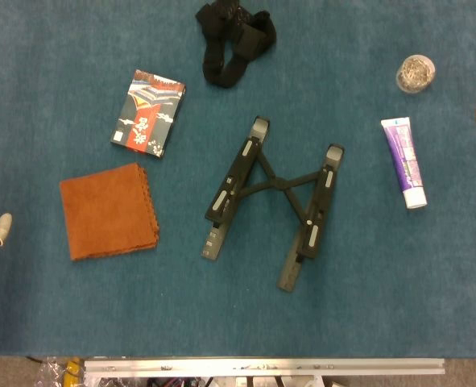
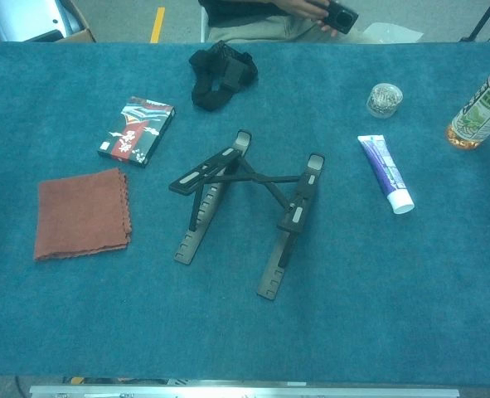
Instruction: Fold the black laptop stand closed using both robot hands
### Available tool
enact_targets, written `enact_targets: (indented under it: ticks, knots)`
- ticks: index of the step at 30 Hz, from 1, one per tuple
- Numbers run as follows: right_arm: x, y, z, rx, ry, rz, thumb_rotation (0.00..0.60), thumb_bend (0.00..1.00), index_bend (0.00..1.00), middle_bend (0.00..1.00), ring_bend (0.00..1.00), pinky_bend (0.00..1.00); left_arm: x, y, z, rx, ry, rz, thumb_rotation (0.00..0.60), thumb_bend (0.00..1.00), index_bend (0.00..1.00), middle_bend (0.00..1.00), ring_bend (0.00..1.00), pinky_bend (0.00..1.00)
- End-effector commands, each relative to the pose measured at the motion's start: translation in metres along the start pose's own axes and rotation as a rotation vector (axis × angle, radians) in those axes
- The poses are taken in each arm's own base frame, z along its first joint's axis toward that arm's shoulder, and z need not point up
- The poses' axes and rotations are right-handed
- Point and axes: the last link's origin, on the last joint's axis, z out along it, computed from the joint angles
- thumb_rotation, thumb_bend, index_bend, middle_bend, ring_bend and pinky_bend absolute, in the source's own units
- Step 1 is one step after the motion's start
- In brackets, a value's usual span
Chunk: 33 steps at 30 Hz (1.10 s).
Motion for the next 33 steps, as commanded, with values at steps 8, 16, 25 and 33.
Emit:
enact_targets:
  ticks: [8, 16, 25, 33]
  knots:
    - [-0.005, -0.032, -0.004, 0.167, -0.053, 0.104, 0.600, 0.12, 0.00, 0.12, 0.00, 0.09, 0.000, -0.001, -0.002, 0.003, -0.001, 0.002, 0.600, 0.28, 0.08, 0.06, 0.00, 0.04]
    - [-0.013, -0.083, 0.002, 0.388, -0.171, 0.200, 0.600, 0.11, 0.00, 0.12, 0.00, 0.09, 0.005, -0.004, -0.004, 0.008, 0.011, -0.005, 0.600, 0.28, 0.08, 0.06, 0.00, 0.04]
    - [-0.039, -0.133, 0.018, 0.541, -0.272, 0.220, 0.600, 0.00, 0.00, 0.11, 0.00, 0.09, 0.007, -0.014, -0.008, 0.041, 0.015, -0.006, 0.600, 0.28, 0.08, 0.05, 0.00, 0.04]
    - [-0.064, -0.170, 0.029, 0.638, -0.291, 0.205, 0.600, 0.00, 0.00, 0.11, 0.00, 0.09, 0.008, -0.022, -0.009, 0.062, 0.018, -0.008, 0.600, 0.28, 0.08, 0.05, 0.00, 0.04]
